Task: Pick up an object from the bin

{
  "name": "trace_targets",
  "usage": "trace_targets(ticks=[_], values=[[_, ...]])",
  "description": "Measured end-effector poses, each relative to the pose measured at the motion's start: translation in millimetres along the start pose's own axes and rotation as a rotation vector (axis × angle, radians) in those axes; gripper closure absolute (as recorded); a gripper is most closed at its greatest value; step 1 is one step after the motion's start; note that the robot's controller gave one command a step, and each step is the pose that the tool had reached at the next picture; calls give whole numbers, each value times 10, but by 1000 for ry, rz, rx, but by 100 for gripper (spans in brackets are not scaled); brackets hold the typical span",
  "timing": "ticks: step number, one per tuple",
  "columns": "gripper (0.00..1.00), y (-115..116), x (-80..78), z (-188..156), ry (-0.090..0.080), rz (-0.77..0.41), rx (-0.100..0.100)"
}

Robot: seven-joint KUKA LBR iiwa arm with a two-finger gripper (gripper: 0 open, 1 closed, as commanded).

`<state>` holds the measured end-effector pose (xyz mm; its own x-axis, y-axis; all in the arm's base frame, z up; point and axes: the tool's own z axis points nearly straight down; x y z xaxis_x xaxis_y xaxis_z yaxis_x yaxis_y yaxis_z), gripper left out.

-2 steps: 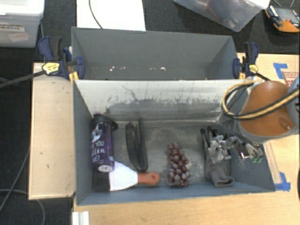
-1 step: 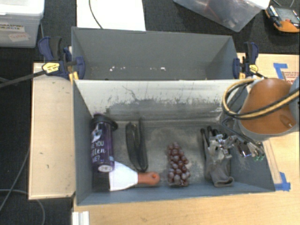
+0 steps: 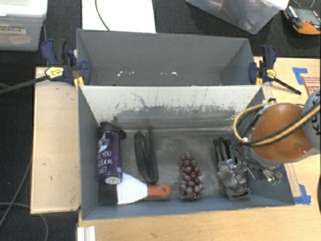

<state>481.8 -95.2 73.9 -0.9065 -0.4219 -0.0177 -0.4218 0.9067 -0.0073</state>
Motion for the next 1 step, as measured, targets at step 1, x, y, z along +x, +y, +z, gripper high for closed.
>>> trace_targets(ticks=[1], values=[[100, 6, 22, -1, -1, 1, -1]])
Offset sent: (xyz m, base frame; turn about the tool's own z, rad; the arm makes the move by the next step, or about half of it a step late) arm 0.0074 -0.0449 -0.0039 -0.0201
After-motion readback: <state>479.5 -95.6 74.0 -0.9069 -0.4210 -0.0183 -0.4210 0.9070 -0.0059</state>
